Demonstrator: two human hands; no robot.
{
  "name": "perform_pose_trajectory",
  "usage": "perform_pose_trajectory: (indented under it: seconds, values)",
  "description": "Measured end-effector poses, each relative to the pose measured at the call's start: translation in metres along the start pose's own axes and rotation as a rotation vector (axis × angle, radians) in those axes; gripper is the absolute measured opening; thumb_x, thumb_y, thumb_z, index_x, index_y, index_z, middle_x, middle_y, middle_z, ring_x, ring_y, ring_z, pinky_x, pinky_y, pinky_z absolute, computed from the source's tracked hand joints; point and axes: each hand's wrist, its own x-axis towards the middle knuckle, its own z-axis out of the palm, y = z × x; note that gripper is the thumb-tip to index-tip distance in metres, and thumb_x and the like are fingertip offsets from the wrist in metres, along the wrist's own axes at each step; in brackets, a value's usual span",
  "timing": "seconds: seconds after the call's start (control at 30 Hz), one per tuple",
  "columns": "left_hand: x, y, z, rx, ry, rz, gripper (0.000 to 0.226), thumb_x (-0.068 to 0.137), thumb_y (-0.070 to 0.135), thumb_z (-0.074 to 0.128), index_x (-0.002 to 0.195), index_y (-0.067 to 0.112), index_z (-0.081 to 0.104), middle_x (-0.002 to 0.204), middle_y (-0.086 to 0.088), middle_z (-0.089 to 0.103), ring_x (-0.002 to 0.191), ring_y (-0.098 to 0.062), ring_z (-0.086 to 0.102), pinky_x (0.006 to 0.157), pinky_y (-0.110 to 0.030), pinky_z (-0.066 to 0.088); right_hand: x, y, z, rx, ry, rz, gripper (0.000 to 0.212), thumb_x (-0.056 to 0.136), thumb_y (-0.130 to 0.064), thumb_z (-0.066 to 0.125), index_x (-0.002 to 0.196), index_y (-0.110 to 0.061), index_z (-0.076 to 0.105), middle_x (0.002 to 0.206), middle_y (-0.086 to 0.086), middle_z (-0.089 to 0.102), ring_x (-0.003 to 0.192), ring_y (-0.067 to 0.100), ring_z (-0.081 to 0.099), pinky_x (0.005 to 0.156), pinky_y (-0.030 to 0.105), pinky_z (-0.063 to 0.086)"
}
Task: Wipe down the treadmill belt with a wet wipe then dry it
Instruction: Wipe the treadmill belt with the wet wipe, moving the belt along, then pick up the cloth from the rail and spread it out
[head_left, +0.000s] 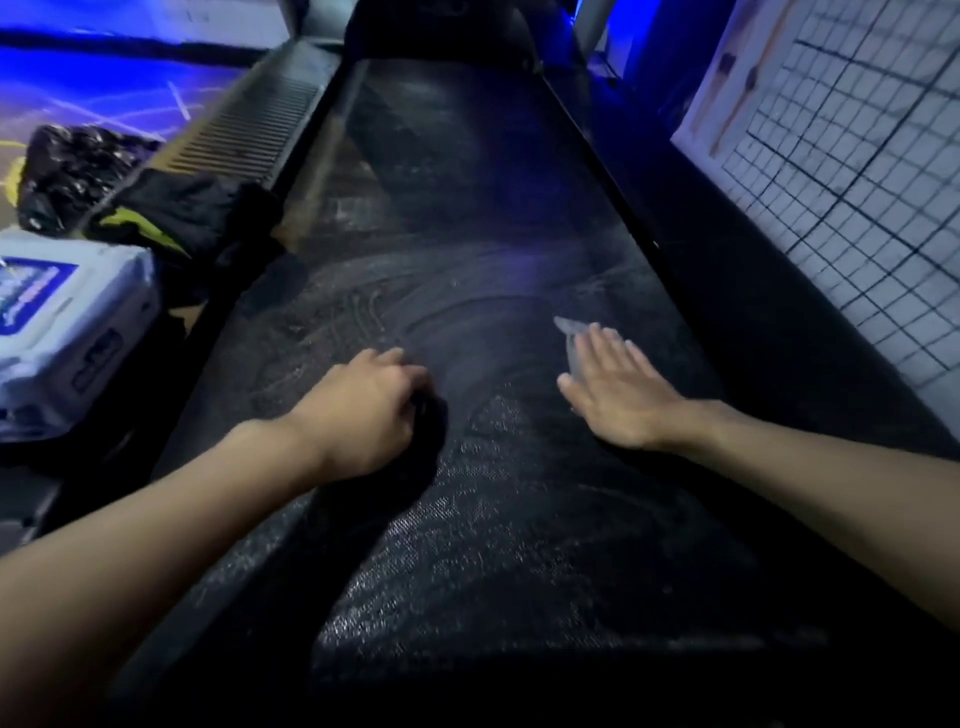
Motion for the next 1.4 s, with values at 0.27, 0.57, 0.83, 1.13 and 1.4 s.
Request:
perform_pose_trajectory:
  seconds: [0.27, 0.57, 0.83, 1.13, 1.4]
  values:
    - [-0.035, 0.018, -0.008, -0.18, -0.018, 0.027, 0.032, 0.076, 0.029, 0.037, 0.097, 0.02, 0.058, 0.098, -0.003, 0.056, 0.098, -0.03, 0.056, 0.087, -0.043, 0.047, -0.079, -0.148, 0.024, -0.113, 0.034, -0.58, 0.071, 0.104, -0.05, 0.017, 0.157, -0.002, 0.012, 0.163, 0.026, 0.001, 0.152, 0.036, -0.01, 0.122, 0.044, -0.011]
    - [-0.137, -0.019, -0.025, -0.328, -0.036, -0.194, 0.038, 0.068, 0.016, 0.047, 0.103, 0.011, 0.061, 0.102, -0.009, 0.069, 0.1, -0.028, 0.064, 0.083, -0.034, 0.05, -0.071, -0.21, 0.019, 0.126, 0.34, -0.986, 0.003, 0.093, -0.02, 0.047, 0.094, -0.017, 0.047, 0.091, 0.002, 0.051, 0.082, 0.027, 0.055, 0.067, 0.038, 0.045]
    - [-0.194, -0.04, -0.059, -0.56, 0.476, -0.503, 0.033, 0.071, 0.023, 0.069, 0.104, 0.02, 0.065, 0.091, 0.007, 0.071, 0.082, -0.002, 0.066, 0.076, -0.027, 0.053, -0.077, -0.318, -0.045, 0.986, 0.213, -0.743, 0.014, 0.088, -0.012, 0.067, 0.086, -0.016, 0.053, 0.074, -0.005, 0.059, 0.068, 0.011, 0.053, 0.067, 0.025, 0.041]
    - [-0.263, -0.086, -0.07, -0.099, 0.175, -0.852, 0.035, 0.073, 0.031, 0.067, 0.101, 0.012, 0.061, 0.099, -0.011, 0.06, 0.102, -0.031, 0.057, 0.087, -0.038, 0.046, -0.091, -0.376, -0.041, 0.027, 0.171, -1.289, 0.047, 0.088, -0.021, 0.059, 0.135, -0.019, 0.054, 0.143, 0.008, 0.048, 0.145, 0.029, 0.029, 0.122, 0.045, 0.014]
    - [-0.231, -0.084, -0.102, -0.129, 0.276, -0.721, 0.049, 0.073, 0.012, 0.062, 0.119, 0.024, 0.059, 0.111, -0.008, 0.055, 0.106, -0.031, 0.056, 0.092, -0.038, 0.046, -0.078, -0.356, -0.053, 0.402, 0.14, -1.22, 0.049, 0.082, -0.037, 0.062, 0.126, -0.015, 0.056, 0.13, 0.009, 0.052, 0.123, 0.027, 0.047, 0.104, 0.043, 0.041]
